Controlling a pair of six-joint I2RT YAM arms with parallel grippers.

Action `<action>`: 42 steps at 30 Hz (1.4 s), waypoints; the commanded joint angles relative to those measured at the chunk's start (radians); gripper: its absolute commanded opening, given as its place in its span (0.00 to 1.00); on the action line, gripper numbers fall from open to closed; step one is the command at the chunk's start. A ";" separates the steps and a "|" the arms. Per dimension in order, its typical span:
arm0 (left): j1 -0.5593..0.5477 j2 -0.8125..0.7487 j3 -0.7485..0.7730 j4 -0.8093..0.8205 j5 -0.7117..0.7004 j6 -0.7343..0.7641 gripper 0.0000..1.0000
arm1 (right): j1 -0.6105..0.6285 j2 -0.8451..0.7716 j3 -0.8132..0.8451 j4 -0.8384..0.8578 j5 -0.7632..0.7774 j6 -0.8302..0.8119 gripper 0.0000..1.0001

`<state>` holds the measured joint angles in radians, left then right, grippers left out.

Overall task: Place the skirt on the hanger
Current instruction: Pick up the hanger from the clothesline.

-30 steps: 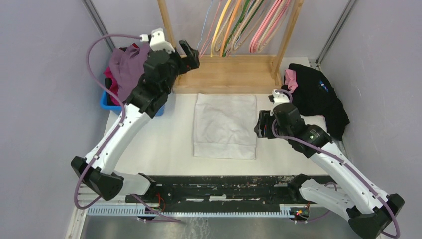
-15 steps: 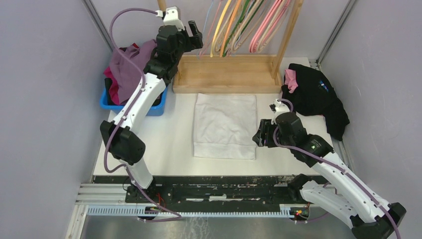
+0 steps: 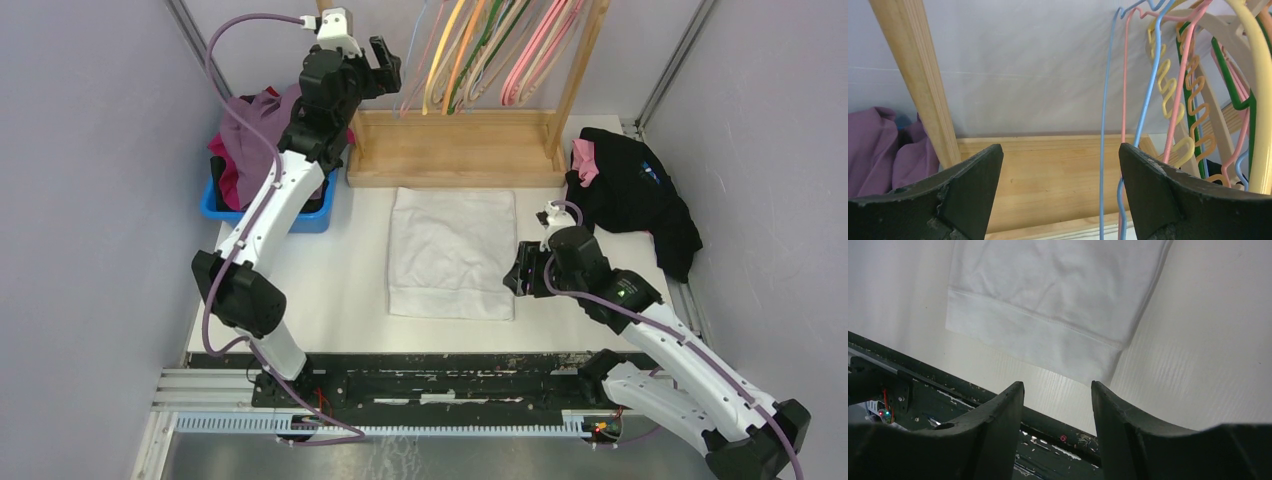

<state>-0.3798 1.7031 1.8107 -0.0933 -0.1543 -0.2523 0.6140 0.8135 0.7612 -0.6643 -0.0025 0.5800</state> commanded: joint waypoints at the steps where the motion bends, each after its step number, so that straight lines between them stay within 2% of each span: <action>1: 0.013 -0.041 0.007 0.082 0.083 0.023 0.93 | 0.001 0.007 -0.013 0.060 -0.010 0.014 0.58; 8: 0.016 -0.016 0.032 0.120 0.177 0.017 0.93 | 0.002 0.013 -0.042 0.086 -0.018 0.022 0.59; 24: 0.016 0.135 0.155 0.103 0.232 0.022 0.92 | 0.002 -0.010 -0.059 0.079 -0.020 0.023 0.59; 27: 0.016 0.153 0.175 0.097 0.231 0.027 0.85 | 0.001 -0.016 -0.062 0.076 -0.018 0.023 0.59; 31: 0.015 0.168 0.205 0.078 0.243 0.039 0.64 | 0.002 -0.016 -0.067 0.077 -0.019 0.022 0.59; 37: 0.015 0.161 0.227 0.064 0.245 0.058 0.53 | 0.002 -0.007 -0.079 0.097 -0.032 0.025 0.59; 40: 0.015 0.163 0.254 0.046 0.245 0.070 0.40 | 0.002 0.001 -0.084 0.107 -0.038 0.028 0.59; 42: 0.015 0.167 0.270 0.034 0.247 0.076 0.37 | 0.003 0.006 -0.086 0.112 -0.040 0.029 0.59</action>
<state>-0.3641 1.8771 2.0064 -0.0620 0.0750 -0.2382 0.6140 0.8146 0.6815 -0.6071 -0.0299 0.5987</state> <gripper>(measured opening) 0.398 0.593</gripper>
